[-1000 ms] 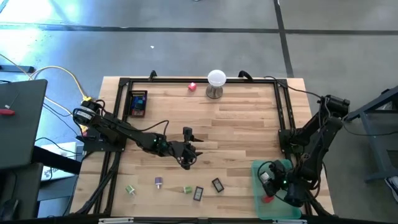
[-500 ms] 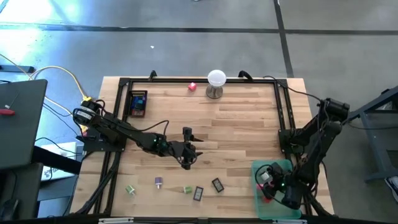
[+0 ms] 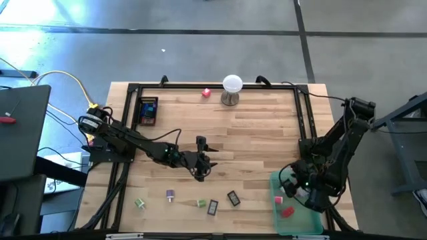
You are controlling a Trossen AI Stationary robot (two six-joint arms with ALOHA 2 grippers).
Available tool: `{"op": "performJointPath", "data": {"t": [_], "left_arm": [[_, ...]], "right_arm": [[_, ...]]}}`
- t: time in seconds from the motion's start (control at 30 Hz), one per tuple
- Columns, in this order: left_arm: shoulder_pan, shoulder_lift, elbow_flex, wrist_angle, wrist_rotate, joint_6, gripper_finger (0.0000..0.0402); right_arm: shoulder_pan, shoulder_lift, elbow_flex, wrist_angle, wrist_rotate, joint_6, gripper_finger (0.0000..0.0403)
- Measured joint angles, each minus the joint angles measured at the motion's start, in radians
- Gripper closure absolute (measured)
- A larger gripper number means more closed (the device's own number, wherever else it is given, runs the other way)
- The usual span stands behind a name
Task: Pick & Place Office items
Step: Put the black digital clock into the black bin
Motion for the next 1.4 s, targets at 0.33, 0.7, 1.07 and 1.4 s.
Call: {"op": "performJointPath", "data": {"t": [0.33, 0.7, 1.07, 1.4], "left_arm": [[0.0, 0.0, 0.0, 0.0, -0.009, 0.041, 0.0152], [-0.01, 0.0, 0.0, -0.025, -0.008, -0.027, 0.0152], [-0.077, 0.0, 0.0, -0.068, -0.038, -0.059, 0.0152], [-0.154, -0.033, 0.0, -0.233, -0.166, -0.187, 0.0152]], "right_arm": [[0.0, -0.024, 0.0, -0.001, 0.478, -0.371, 0.0076], [-0.114, -0.03, 0.002, 0.148, 0.659, -0.722, 0.0076], [-0.236, -0.036, 0.219, 0.622, 0.514, -1.782, 0.0076], [-0.399, 0.201, 0.567, 0.25, 0.325, -1.78, 0.0076]]}}
